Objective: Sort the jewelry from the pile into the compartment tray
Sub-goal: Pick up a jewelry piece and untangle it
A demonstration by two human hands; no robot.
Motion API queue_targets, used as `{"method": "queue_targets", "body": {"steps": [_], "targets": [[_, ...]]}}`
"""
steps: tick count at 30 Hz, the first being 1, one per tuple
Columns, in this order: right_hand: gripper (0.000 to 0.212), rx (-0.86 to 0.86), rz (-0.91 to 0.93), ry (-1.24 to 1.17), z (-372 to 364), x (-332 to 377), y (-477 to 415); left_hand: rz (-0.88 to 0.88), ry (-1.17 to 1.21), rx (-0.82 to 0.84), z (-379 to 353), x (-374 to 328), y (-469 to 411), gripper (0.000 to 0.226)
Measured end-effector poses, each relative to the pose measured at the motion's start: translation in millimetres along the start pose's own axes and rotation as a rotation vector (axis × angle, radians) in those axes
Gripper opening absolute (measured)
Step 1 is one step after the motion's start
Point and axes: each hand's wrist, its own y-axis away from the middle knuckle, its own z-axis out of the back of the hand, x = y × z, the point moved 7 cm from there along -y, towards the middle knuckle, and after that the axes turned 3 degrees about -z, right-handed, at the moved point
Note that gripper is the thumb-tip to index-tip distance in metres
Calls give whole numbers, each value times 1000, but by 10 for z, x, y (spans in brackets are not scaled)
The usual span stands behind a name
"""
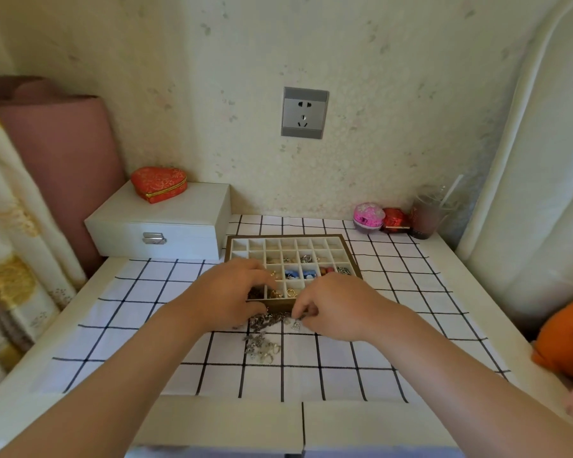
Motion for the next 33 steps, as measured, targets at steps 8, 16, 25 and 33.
{"method": "queue_targets", "body": {"steps": [8,16,25,33], "targets": [[29,-17,13,51,-135,27,37,-2,131,-43,37,-58,131,35],[12,32,-58,-42,-185,-34,29,-15,174,-52,71,-269,141,20],[20,98,-93,-153,-229,-75,68,-20,172,48,44,-395,148,16],[10,123,-62,-139,-229,-36,66,-18,78,197,-153,-526,232,22]]}}
